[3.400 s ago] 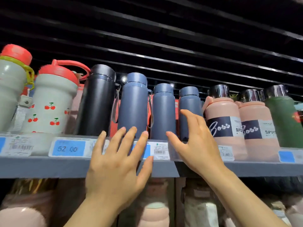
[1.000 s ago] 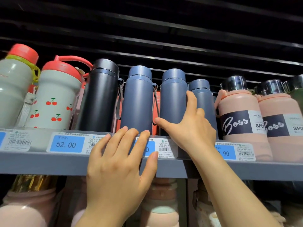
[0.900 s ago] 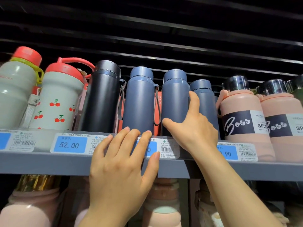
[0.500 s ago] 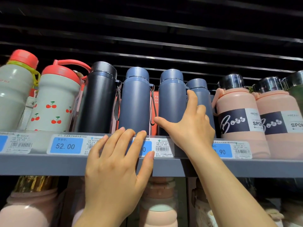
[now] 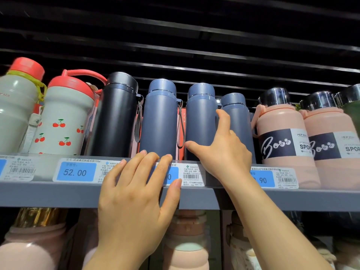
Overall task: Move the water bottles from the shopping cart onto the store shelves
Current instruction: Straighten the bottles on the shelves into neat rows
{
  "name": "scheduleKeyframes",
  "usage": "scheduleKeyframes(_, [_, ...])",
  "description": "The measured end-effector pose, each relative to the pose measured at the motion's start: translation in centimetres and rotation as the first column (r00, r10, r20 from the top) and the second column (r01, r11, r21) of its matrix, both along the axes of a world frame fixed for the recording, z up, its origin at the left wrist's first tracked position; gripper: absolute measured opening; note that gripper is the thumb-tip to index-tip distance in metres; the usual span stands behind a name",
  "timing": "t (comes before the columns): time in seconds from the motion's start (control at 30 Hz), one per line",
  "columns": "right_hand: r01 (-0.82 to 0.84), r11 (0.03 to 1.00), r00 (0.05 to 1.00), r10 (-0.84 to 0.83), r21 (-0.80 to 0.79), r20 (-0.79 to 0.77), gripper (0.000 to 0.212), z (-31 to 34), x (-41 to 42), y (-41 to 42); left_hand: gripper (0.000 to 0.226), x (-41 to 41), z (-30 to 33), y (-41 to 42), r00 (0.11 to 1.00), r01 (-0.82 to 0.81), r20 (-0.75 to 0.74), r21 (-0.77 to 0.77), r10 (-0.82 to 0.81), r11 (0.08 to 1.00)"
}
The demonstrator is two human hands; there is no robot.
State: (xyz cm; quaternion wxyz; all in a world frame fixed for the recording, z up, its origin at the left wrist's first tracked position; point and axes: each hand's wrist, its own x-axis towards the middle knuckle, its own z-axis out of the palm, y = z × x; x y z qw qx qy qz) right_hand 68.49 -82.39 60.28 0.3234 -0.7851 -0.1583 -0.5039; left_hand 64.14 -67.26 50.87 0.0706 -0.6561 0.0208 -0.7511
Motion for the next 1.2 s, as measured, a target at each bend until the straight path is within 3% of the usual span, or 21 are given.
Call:
scheduleKeyframes(0.4, [0.018,1.000,0.998,-0.019,0.014,0.054,0.094,-0.1,-0.2,0.3,0.049,0.0,0.0,0.1,1.000,-0.014,-0.019,0.009,0.014,1.000])
scheduleKeyframes(0.47, [-0.024,0.999,0.994,0.021,0.026,0.105,0.090,-0.2,-0.6,-0.3,0.049,0.0,0.0,0.1,1.000,-0.017,-0.015,0.010,0.017,1.000])
scheduleKeyframes(0.57, [0.055,0.995,0.979,-0.070,0.083,0.192,0.075,0.1,-0.7,-3.1,0.049,0.0,0.0,0.1,1.000,-0.017,0.004,0.013,0.017,1.000])
scheduleKeyframes(0.67, [0.140,0.982,0.987,-0.149,0.125,0.066,0.068,0.9,0.4,-6.4,0.048,0.4,0.0,0.1,0.999,-0.018,0.032,0.013,0.018,1.000])
scheduleKeyframes(0.8, [0.150,0.987,0.977,-0.140,0.052,-0.158,0.070,1.2,1.8,-7.2,0.049,0.7,-0.1,0.1,0.997,-0.011,0.072,0.021,0.010,1.000])
scheduleKeyframes(1.0, [0.110,0.994,0.966,-0.108,-0.007,-0.236,0.085,1.7,2.0,-7.0,0.048,0.7,0.0,0.0,0.996,-0.008,0.084,0.029,0.006,1.000])
scheduleKeyframes(1.2, [0.086,0.995,0.981,-0.077,0.041,-0.178,0.093,1.4,1.8,-7.2,0.046,0.8,-0.1,0.0,0.995,-0.011,0.103,0.021,0.009,1.000])
